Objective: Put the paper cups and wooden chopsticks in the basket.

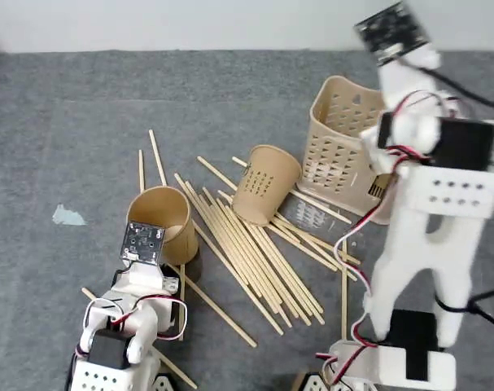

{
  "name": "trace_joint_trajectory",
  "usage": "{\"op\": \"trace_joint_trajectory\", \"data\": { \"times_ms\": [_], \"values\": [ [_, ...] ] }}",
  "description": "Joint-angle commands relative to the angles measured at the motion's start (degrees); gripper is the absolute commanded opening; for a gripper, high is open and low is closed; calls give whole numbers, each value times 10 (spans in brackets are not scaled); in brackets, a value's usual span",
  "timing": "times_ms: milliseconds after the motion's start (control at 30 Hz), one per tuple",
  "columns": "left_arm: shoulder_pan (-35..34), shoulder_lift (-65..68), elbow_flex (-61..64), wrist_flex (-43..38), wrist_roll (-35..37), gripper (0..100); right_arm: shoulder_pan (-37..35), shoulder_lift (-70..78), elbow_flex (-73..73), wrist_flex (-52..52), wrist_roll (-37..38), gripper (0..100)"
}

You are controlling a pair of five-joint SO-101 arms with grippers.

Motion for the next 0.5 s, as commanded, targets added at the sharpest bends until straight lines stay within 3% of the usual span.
{"op": "trace_joint_trajectory", "data": {
  "times_ms": [0,167,467],
  "values": [
    [1,-4,-7,3,-4,14,-45,-58,46,24,-7,158],
    [1,-4,-7,3,-4,14,-136,-109,121,23,-36,158],
    [1,-4,-7,3,-4,14,-320,-72,133,-45,-327,161]
  ]
}}
